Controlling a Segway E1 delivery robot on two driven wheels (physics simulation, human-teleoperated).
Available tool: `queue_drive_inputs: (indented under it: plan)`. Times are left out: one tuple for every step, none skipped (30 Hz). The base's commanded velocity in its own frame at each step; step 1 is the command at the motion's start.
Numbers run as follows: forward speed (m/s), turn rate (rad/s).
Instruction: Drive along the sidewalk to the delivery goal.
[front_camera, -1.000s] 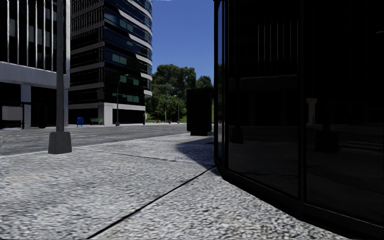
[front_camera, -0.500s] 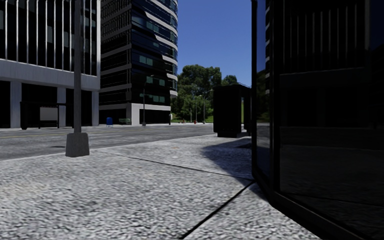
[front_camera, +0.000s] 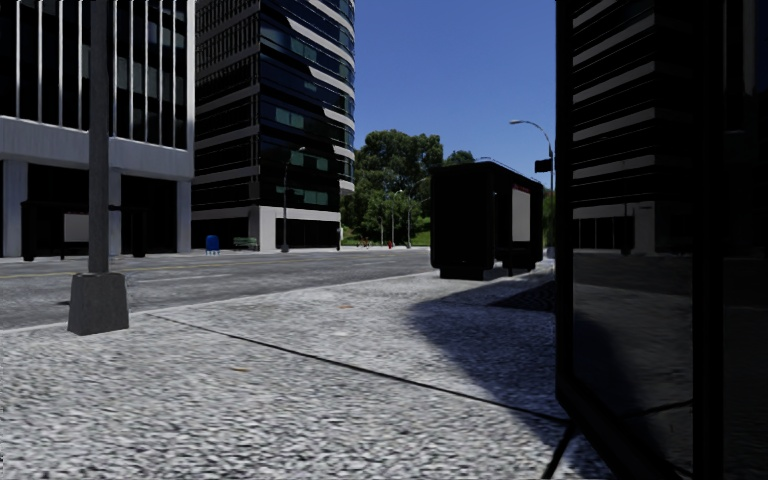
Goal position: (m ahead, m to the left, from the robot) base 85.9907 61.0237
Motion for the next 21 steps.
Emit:
queue_drive_inputs:
  plan:
    - [2.00,0.00]
    - [2.00,0.00]
    - [2.00,0.00]
    - [2.00,0.00]
    - [2.00,0.00]
    - [2.00,0.00]
    - [2.00,0.00]
    - [2.00,0.00]
    - [2.00,0.00]
    - [2.00,0.00]
    - [2.00,0.00]
    - [2.00,0.00]
    - [2.00,0.00]
    - [2.00,0.00]
    - [2.00,0.00]
    - [2.00,-0.02]
    - [2.00,-0.02]
    - [2.00,-0.08]
    - [2.00,-0.20]
    - [2.00,-0.28]
    - [2.00,-0.28]
